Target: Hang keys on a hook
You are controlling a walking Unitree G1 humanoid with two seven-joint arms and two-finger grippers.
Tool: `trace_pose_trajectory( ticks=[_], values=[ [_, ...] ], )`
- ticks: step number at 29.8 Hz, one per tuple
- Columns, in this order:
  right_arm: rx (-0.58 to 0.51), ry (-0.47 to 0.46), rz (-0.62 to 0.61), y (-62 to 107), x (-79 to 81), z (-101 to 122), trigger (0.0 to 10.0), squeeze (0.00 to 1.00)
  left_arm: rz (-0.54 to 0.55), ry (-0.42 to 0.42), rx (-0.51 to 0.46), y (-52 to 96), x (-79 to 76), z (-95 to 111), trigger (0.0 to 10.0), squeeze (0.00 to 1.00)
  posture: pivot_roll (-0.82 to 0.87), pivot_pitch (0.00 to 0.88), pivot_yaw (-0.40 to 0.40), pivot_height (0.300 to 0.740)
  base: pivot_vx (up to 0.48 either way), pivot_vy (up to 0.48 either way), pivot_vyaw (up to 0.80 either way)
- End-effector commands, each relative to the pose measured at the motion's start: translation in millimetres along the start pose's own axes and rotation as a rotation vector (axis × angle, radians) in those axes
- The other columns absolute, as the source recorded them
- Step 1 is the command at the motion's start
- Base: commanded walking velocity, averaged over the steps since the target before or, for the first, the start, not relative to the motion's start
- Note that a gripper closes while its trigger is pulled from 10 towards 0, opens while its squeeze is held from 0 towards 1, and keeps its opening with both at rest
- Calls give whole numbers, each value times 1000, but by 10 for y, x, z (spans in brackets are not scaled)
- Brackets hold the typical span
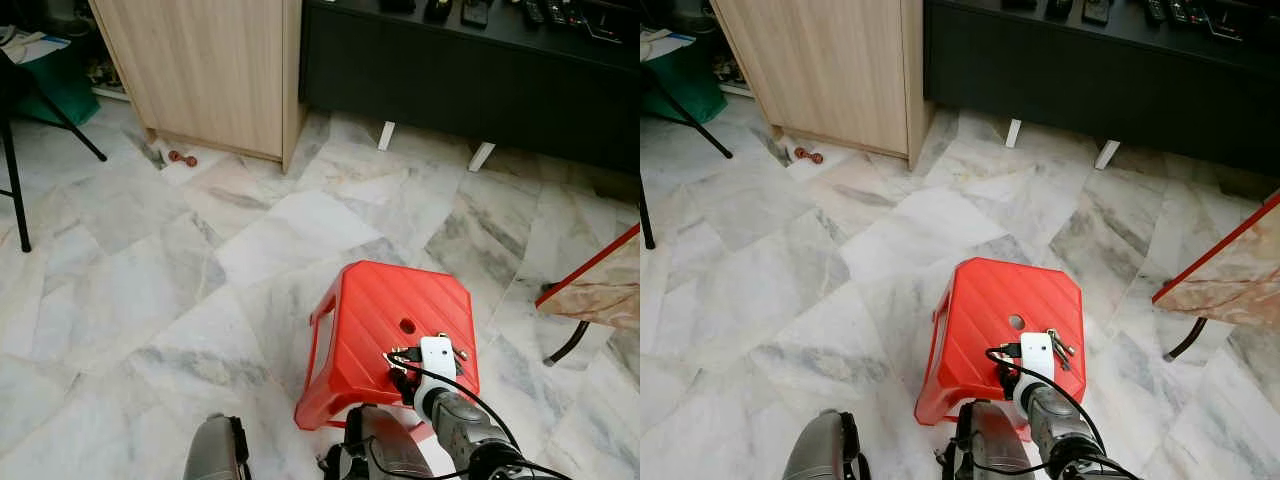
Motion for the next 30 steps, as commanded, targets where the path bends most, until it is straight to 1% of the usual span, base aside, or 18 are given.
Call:
trace_pose_trajectory(
  ticks=[1, 2, 8, 9, 10, 30],
  values=[
    [28, 2, -10, 18, -50, -89, 2941, 0, -84, 1, 95, 110, -281, -271, 10000, 0, 0, 257, -197, 637, 0, 0, 0],
    [29, 5, -8, 18, -48, -90, 39, 0, -84, 2, 95, 109, -282, -269, 10000, 0, 1, 257, -197, 637, 0, 0, 0],
    [33, 9, 2, 18, -35, -103, 0, 0, -85, 4, 95, 109, -284, -269, 10000, 0, 0, 257, -198, 637, 0, 0, 0],
    [34, 11, 2, 18, -34, -106, 1725, 0, -84, 4, 95, 109, -284, -269, 10000, 0, 0, 257, -198, 637, 0, 0, 0],
    [37, 16, 1, 19, -36, -112, 10000, 0, -85, 4, 95, 109, -287, -269, 10000, 0, 0, 257, -199, 637, 0, 0, 0],
    [55, 40, 5, 28, -50, -154, 10000, 0, -92, 4, 99, 112, -308, -273, 10000, 0, -11, 258, -202, 637, 0, 0, 0]
  ],
)
Point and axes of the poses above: a point about 5 cm out from each wrist's last joint towards the gripper, its own y axis pointing back from the gripper into the wrist, its own z axis along the axis of the wrist's last joint, x = y × z, the point moved 1 cm from there along -y, pointing out of the wrist towards the gripper, and after that the axes turned 5 degrees about y, right-handed, at the moved point
